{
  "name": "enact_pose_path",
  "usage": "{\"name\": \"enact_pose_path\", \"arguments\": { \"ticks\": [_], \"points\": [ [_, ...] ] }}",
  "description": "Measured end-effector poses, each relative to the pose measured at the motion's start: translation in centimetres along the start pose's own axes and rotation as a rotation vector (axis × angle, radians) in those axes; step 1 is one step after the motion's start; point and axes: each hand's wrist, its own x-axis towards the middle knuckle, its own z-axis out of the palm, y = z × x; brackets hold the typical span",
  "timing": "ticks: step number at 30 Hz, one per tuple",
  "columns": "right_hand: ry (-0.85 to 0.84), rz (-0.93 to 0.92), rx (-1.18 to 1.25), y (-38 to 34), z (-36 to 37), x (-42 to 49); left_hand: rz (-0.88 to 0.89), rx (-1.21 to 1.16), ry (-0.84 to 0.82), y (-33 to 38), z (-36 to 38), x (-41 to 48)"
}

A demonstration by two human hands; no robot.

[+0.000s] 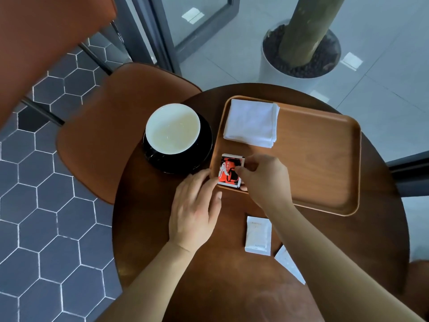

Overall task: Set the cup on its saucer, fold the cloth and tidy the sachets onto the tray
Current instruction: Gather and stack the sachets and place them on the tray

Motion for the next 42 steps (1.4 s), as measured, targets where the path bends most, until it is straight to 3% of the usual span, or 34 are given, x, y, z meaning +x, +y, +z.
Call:
{"name": "enact_pose_path", "arguments": {
  "ticks": [6,27,42],
  "points": [
    [0.050,-0.016,-0.037,-0.44,0.55,0.05,0.008,0.026,-0.009,0.05,-0.05,-0.05],
    [-0.021,-0.117,-0.167,-0.99,0.49,0.46,0.001,0.044,-0.033,0.15,-0.07,0.12],
    [0.012,-0.146,-0.143,-0.63,0.49,-0.30,-0.018,0.003,-0.035,-0.13,0.14,-0.01]
  ]
}}
